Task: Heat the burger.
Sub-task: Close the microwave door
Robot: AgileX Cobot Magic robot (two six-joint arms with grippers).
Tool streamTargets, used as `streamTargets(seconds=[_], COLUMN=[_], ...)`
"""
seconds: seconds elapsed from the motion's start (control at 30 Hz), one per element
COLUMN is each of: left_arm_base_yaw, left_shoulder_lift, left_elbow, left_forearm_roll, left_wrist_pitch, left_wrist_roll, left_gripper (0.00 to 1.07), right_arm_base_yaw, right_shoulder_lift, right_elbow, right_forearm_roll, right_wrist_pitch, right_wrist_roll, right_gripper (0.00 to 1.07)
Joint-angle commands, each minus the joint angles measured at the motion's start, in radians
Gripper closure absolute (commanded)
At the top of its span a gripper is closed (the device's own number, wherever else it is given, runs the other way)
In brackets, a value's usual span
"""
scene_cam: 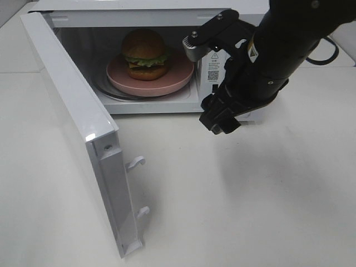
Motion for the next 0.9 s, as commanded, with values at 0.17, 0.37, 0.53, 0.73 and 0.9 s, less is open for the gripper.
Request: streamTargets(seconds=[0.17,0.37,0.53,0.73,0.9], left_arm_base_yaw=[-0.004,-0.004,-0.004,-0.004,-0.004], left_shoulder_lift=[-0.022,-0.022,-0.022,-0.022,-0.022], left_elbow=[0.002,0.002,0.002,0.002,0.002], left_forearm_roll=[-0.002,-0.002,-0.002,-0.002,-0.002], left_wrist_pitch=[-0.008,-0.008,-0.008,-0.008,-0.008], left_wrist_roll=[0.000,0.000,0.000,0.000,0.000], left_gripper=[0.08,0.08,0.08,0.08,0.08], right_arm_base_yaw=[-0.041,-0.046,-0.046,-0.046,-0.046], right_shoulder_lift=[-0.080,-0.140,-0.198,-0.286,-0.375], right_elbow=[0.001,0.022,0.086,0.169,0.243], right_forearm_roll=[0.036,0.046,0.045,0.045,0.044], right_wrist_pitch=[0.119,0.231,0.249,0.249,0.257], right_wrist_roll=[0.056,0.056,0.057,0.071,0.089], right_gripper=[0.30,0.31,0.31,0.31,0.31])
